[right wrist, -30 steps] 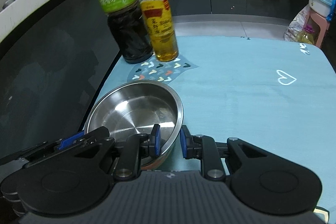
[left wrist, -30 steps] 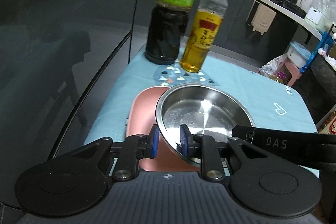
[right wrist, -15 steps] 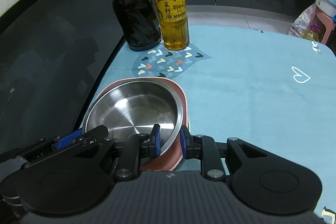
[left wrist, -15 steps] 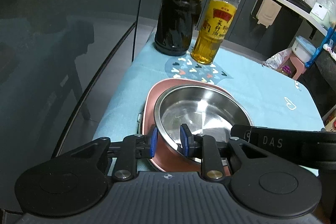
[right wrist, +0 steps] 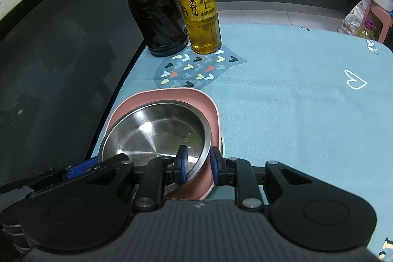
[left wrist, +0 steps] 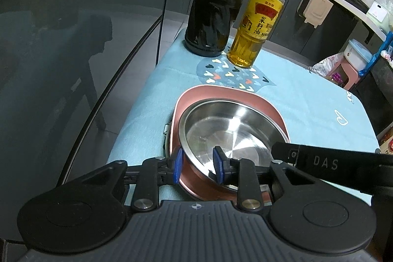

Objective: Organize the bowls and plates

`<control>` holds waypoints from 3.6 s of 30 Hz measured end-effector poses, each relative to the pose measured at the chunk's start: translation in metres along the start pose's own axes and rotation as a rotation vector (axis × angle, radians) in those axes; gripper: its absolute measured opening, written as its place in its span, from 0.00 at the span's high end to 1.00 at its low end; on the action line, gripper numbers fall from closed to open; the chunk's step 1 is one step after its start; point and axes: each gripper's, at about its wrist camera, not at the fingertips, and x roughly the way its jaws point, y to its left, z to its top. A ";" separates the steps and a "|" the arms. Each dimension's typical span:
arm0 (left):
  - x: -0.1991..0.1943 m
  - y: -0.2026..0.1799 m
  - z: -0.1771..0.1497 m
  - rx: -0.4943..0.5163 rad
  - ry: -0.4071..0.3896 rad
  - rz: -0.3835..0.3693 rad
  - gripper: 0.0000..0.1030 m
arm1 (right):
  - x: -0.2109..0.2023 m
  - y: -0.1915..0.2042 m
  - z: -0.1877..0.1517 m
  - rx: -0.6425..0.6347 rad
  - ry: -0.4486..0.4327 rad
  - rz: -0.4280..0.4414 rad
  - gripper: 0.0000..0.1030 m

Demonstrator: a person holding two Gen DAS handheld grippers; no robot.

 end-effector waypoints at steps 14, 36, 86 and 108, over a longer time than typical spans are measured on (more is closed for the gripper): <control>-0.010 -0.004 -0.004 -0.004 0.008 0.000 0.70 | -0.012 -0.008 -0.002 0.036 -0.025 -0.007 0.68; -0.003 0.010 -0.008 -0.068 0.008 -0.002 0.59 | -0.002 -0.018 -0.006 0.092 0.040 0.010 0.57; -0.021 0.006 -0.013 -0.070 -0.068 -0.061 0.70 | -0.023 -0.018 -0.013 0.075 0.002 0.029 0.68; -0.081 -0.042 -0.064 0.045 -0.090 -0.110 0.69 | -0.099 -0.047 -0.071 0.161 -0.052 0.017 0.67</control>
